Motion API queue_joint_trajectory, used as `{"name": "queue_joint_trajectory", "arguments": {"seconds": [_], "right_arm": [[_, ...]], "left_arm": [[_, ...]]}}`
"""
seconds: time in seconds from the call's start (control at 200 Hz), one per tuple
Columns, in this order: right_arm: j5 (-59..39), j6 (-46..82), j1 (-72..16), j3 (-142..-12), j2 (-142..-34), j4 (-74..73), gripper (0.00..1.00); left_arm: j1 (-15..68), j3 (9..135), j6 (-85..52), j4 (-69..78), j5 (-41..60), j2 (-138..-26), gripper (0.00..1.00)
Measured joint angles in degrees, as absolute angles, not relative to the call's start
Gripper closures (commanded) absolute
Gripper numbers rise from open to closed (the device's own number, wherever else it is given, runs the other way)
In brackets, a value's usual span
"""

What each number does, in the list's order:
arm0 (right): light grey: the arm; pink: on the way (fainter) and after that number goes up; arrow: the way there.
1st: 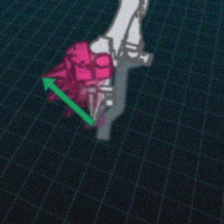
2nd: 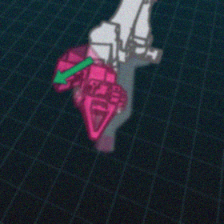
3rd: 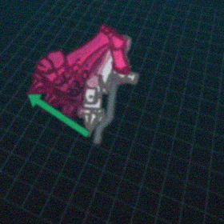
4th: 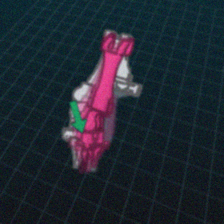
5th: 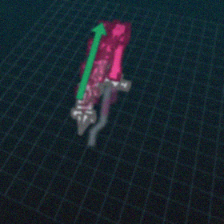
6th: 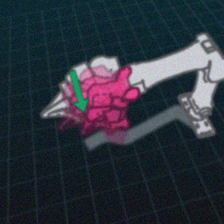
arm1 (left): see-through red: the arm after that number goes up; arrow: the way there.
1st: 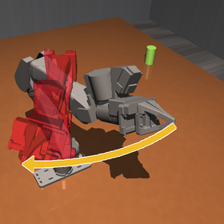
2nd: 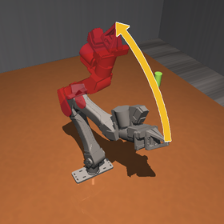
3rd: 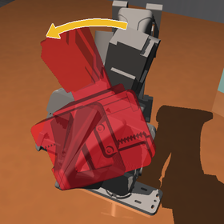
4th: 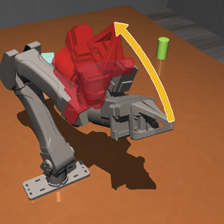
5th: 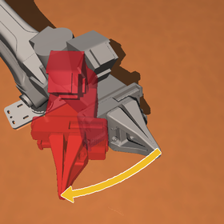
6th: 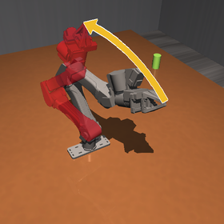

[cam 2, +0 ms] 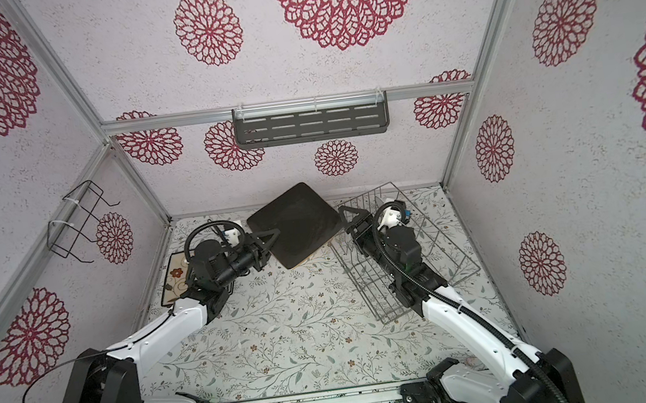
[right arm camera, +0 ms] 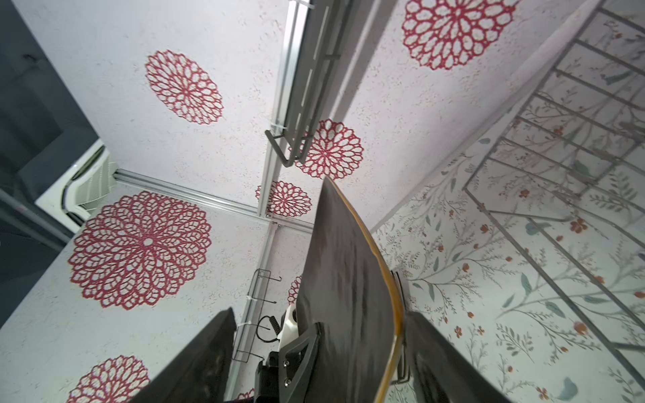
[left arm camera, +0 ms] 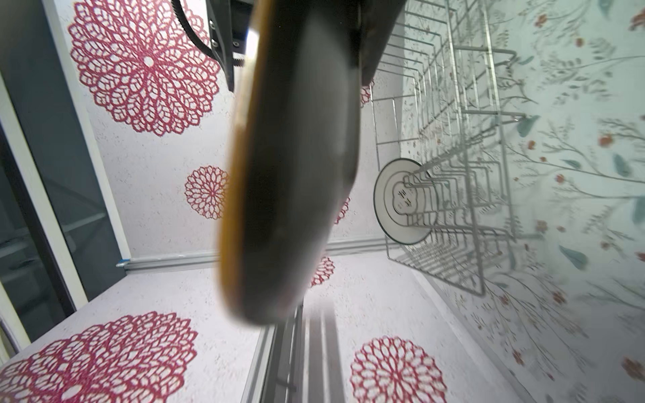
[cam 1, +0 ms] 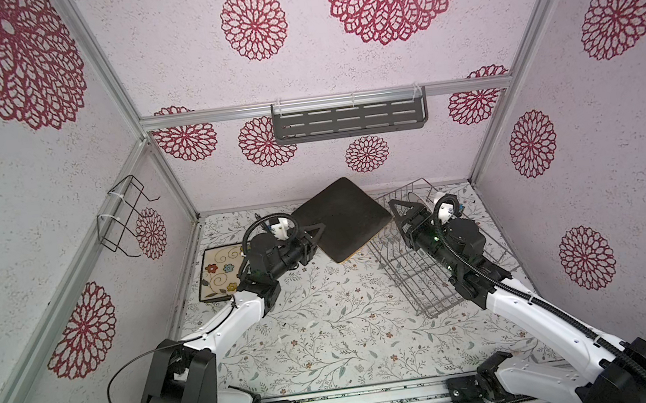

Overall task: Unload the plates from the dish rack
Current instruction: 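Pass the dark plate from the right gripper to the left gripper, then carry the dark plate with the left gripper over the plate stack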

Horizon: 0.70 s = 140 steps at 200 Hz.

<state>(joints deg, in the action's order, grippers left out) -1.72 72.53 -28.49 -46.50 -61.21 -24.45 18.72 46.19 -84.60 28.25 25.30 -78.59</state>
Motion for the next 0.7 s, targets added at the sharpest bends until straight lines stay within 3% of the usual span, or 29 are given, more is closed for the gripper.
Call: {"name": "queue_joint_trajectory", "arguments": {"seconds": [0.305, 0.591, 0.701], "right_arm": [[-1.83, 72.64, -28.71, -44.07, -60.29, -29.93, 0.20], [-3.97, 71.96, -33.06, -45.19, -68.27, -30.83, 0.20], [-4.73, 70.70, -35.44, -47.46, -72.47, -29.41, 0.16]], "left_arm": [[-1.10, 40.07, -77.19, 8.12, 22.50, -64.71, 1.00], [-8.03, 32.40, -74.56, 3.07, 16.10, -56.14, 1.00], [-9.56, 29.10, -74.61, 2.79, 12.73, -54.43, 1.00]]}}
